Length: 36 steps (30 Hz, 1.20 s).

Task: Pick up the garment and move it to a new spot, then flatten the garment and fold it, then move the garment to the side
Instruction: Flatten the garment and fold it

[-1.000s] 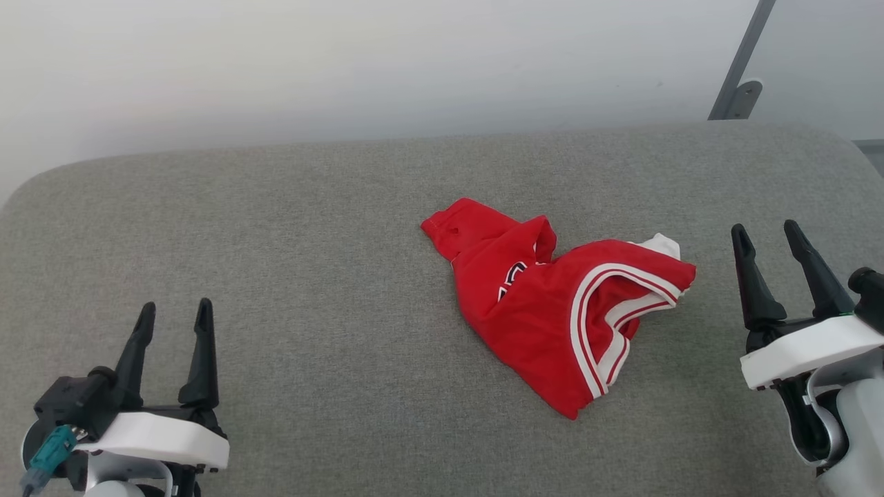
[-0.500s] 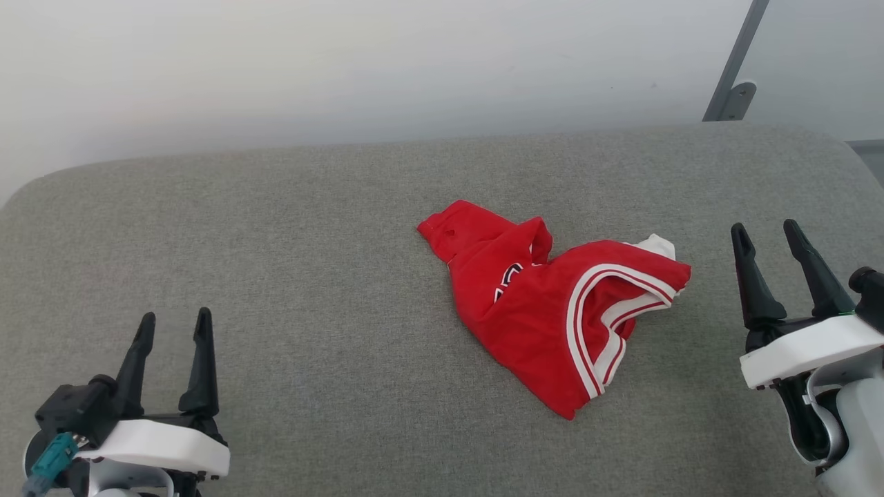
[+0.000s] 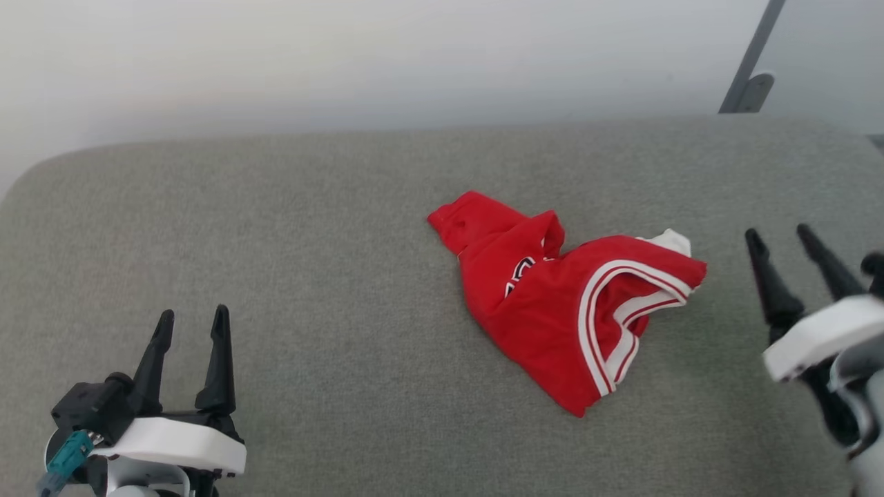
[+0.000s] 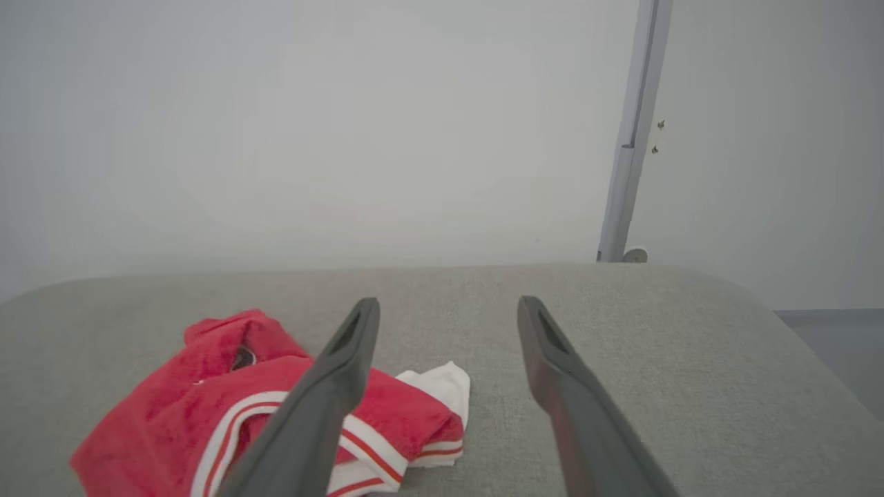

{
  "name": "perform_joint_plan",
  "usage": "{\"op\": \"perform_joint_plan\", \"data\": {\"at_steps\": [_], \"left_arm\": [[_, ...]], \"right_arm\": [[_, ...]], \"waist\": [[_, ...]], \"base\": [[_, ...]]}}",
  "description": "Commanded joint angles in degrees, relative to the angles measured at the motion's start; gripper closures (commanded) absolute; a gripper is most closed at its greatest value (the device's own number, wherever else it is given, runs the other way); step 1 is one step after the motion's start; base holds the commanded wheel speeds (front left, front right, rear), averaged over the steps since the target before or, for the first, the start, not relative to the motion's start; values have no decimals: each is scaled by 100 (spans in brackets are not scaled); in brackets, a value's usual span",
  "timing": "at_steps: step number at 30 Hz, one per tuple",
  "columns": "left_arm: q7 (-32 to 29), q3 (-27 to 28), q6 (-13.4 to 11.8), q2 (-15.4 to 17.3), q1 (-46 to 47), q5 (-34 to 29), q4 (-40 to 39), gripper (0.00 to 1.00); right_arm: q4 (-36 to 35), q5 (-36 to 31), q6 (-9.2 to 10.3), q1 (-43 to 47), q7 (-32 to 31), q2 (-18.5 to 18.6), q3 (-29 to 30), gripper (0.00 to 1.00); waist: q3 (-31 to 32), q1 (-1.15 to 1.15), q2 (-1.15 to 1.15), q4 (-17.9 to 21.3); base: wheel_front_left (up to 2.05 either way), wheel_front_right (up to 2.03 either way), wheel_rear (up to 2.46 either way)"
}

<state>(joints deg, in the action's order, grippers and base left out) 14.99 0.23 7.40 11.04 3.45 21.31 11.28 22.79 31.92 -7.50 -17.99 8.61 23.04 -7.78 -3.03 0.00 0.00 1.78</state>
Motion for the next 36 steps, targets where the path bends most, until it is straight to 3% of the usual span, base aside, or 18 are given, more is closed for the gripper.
{"op": "perform_joint_plan", "data": {"at_steps": [1, 12, 19, 28, 29, 30, 36], "left_arm": [[27, 16, 14, -12, 76, 36, -13, 0], [27, -152, 14, -262, 397, -16, 28, 0], [27, -302, 15, -412, 661, 39, 74, 0], [27, -440, 15, -483, 973, 73, 72, 0], [27, -436, 15, -480, 1011, 67, 70, 0], [27, -435, 15, -479, 1031, 64, 68, 0], [27, -434, 15, -430, 1053, 21, 69, 0]], "right_arm": [[18, 50, 2, -138, -87, 63, -21, 0], [959, 50, 2, -1520, -2678, 1030, -543, 0], [1365, 409, 2, -2152, -4125, 1258, -1032, 0], [1379, 808, 3, -2494, -4686, 1415, -1682, 0], [1416, 874, 3, -2476, -4695, 1416, -1789, 53], [1421, 884, 3, -2491, -4651, 1438, -1831, 96], [1471, 1044, 7, -2684, -4153, 1497, -1875, 100]], "waist": [[-88, 0, 0, -56], [-767, 0, 0, -568], [-1212, 0, 0, -860], [-1605, 0, 0, -968], [-1625, 0, 0, -958], [-1632, 0, 0, -948], [-1606, 0, 0, -777]], "base": [[0, 0, 0], [0, 0, 0], [0, 0, 0], [0, 0, 0], [0, 0, 0], [0, 0, 0], [0, 0, 0]]}}
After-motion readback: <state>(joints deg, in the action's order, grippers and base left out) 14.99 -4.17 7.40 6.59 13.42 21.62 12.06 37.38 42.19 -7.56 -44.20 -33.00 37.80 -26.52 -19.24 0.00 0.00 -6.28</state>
